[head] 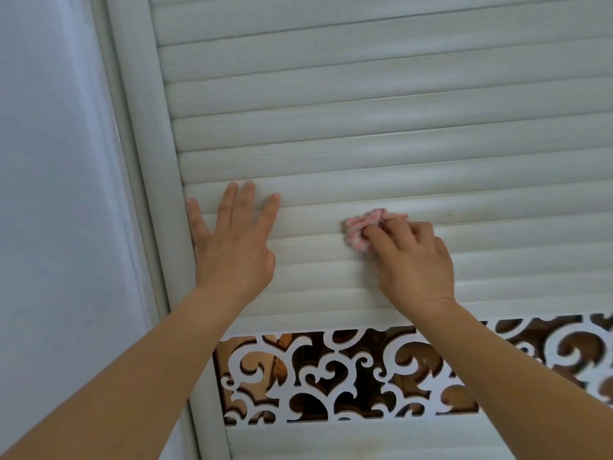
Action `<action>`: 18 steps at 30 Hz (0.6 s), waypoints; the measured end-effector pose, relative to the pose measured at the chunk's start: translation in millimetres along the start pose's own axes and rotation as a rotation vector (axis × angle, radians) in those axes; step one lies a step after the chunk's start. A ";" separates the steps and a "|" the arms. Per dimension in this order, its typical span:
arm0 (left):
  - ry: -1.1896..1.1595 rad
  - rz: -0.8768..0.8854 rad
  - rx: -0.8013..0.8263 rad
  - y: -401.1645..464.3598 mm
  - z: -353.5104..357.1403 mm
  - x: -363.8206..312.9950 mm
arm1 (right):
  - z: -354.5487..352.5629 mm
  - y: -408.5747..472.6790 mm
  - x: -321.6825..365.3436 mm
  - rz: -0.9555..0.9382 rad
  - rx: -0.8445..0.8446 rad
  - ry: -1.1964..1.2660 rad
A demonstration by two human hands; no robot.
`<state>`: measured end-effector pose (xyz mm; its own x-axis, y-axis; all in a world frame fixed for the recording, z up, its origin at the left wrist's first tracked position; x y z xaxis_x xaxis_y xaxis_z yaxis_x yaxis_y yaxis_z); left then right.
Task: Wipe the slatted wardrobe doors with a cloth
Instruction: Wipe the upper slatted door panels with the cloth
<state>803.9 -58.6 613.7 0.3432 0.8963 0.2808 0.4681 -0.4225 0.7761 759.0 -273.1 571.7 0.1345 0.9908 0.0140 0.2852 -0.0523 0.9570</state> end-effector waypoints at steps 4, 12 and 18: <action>0.007 0.059 0.064 0.3 5.2 -8.3 | -4.0 -0.1 -10.5 0.178 -0.019 0.027; 0.012 0.044 0.079 2.0 9.7 -10.6 | 9.8 -8.4 56.9 -0.029 0.025 0.080; 0.028 0.010 0.083 0.6 13.7 -14.0 | 9.2 -17.8 38.9 -0.183 0.035 -0.008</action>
<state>810.5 -73.2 602.5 0.3259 0.8948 0.3051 0.5307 -0.4402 0.7243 767.8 -234.7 552.5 0.0848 0.9832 -0.1618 0.3388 0.1243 0.9326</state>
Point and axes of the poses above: each hand's wrist, its own y-axis towards the middle knuckle, its own z-axis out of the palm, x = y × z, the point moved 4 cm from there along y, towards the middle knuckle, and after that the axes turned 7 degrees about z, right-handed, at the moved point
